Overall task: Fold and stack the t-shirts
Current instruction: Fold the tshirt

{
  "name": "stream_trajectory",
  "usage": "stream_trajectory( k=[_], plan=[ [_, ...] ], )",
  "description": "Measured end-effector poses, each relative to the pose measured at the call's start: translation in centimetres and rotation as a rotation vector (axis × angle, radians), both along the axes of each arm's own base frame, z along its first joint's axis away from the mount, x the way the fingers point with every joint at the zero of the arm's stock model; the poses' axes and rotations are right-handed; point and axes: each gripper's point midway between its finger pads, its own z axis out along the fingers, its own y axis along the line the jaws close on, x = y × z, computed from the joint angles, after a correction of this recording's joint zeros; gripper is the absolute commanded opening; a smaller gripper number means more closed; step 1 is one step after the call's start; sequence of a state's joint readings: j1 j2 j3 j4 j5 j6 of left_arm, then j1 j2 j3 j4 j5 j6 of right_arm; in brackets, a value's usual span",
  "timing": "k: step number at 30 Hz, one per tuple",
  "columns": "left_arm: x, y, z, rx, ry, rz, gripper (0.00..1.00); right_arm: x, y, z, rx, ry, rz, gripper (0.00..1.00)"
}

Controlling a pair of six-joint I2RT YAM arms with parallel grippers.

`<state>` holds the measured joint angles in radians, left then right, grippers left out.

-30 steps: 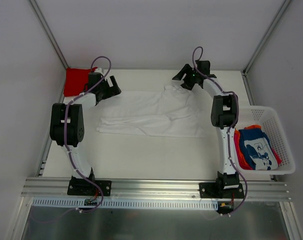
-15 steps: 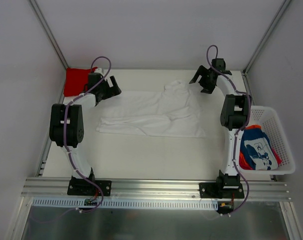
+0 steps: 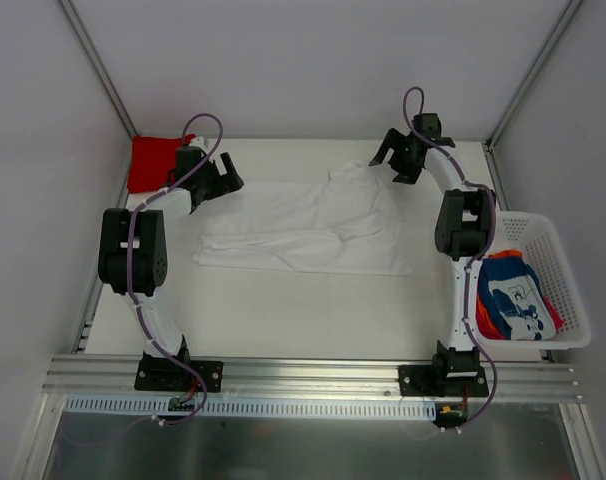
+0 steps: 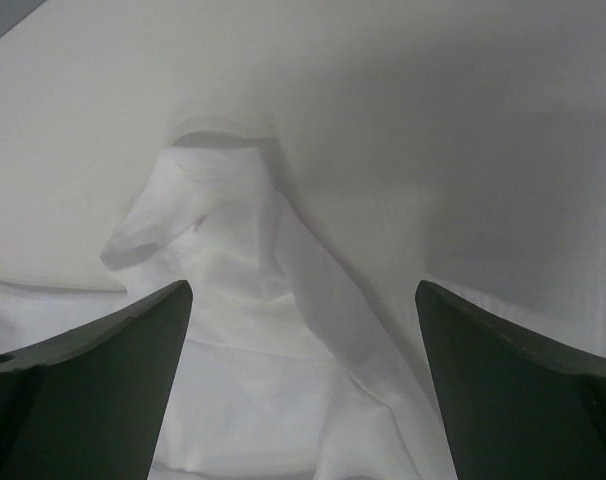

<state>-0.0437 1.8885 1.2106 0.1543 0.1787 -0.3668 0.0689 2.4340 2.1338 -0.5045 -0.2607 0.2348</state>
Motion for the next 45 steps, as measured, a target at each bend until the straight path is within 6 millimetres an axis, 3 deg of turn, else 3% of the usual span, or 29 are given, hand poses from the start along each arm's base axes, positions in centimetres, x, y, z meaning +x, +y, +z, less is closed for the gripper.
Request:
stream_trajectory(
  k=[10,15,16,20,28,30,33,34,36,40,45],
  plan=[
    [0.4,-0.1,0.4,-0.004,-0.024,-0.004,0.99,2.0,3.0,-0.7,0.087,-0.046,0.053,0.99],
    [0.4,-0.2,0.5,-0.009,-0.025,-0.011,0.99,2.3,3.5,-0.7,0.105,-0.059,0.059,0.91],
    [0.4,-0.3,0.5,-0.010,-0.025,-0.013,0.99,2.3,3.6,-0.7,0.105,-0.062,0.060,0.88],
    [0.4,-0.4,0.5,-0.014,-0.027,-0.018,0.99,2.1,4.1,-1.0,0.108,-0.057,0.067,0.58],
    [0.3,-0.4,0.3,-0.014,-0.025,-0.018,0.99,1.7,4.5,-2.1,0.113,-0.031,0.070,0.38],
    [0.3,-0.4,0.4,-0.014,-0.027,-0.018,0.99,1.6,4.4,-2.3,0.112,-0.027,0.069,0.37],
    [0.3,-0.4,0.3,-0.014,-0.028,-0.018,0.99,1.5,4.4,-2.5,0.110,-0.022,0.072,0.22],
    [0.3,-0.4,0.3,-0.014,-0.027,-0.018,0.99,1.4,4.4,-2.7,0.108,-0.019,0.071,0.10],
    [0.3,-0.4,0.3,-0.014,-0.028,-0.018,0.99,1.3,4.3,-2.9,0.103,-0.014,0.072,0.01],
    [0.2,-0.2,0.1,-0.005,-0.027,-0.015,0.99,1.1,4.3,-3.1,0.102,-0.006,0.067,0.01],
    [-0.2,1.4,-0.7,0.048,0.012,0.039,0.99,1.1,4.2,-3.1,0.101,-0.006,0.066,0.00]
  ],
)
